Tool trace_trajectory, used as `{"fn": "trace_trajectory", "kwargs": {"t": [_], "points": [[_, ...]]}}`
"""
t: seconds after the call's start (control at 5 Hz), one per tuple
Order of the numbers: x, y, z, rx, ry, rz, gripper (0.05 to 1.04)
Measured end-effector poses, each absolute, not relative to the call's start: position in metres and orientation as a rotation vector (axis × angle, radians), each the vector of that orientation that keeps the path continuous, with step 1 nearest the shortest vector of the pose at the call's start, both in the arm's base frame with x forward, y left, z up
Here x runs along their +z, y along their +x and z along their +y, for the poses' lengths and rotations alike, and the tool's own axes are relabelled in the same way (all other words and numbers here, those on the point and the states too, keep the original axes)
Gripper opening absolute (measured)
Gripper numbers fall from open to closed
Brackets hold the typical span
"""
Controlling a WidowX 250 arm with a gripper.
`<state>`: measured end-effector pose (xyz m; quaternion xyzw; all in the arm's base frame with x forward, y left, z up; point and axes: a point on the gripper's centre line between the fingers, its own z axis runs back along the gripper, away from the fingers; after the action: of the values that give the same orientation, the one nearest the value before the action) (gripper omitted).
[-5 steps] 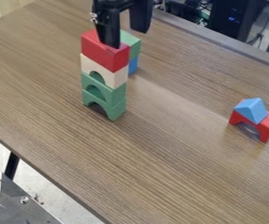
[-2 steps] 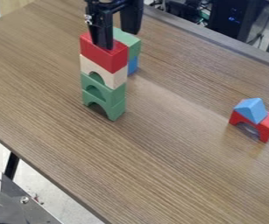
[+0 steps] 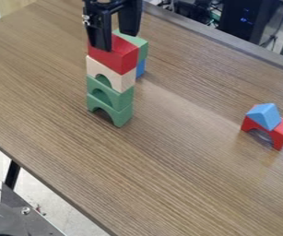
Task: Move the red block from the tower to the top right
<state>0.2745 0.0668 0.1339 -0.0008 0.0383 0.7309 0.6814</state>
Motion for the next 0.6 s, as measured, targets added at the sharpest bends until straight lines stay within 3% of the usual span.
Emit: {"fn": "trace_trajectory", "kwargs": {"t": [0.2, 0.4, 0.6], "points": [[0.1338, 0.2752, 0.0678, 1.656, -0.022, 0.104, 0.928], [0.1262, 0.2786, 0.0716, 1.66, 0.0, 0.127, 0.624], [0.1252, 0.2789, 0.0723, 1.664, 0.0, 0.131, 0.547]]}}
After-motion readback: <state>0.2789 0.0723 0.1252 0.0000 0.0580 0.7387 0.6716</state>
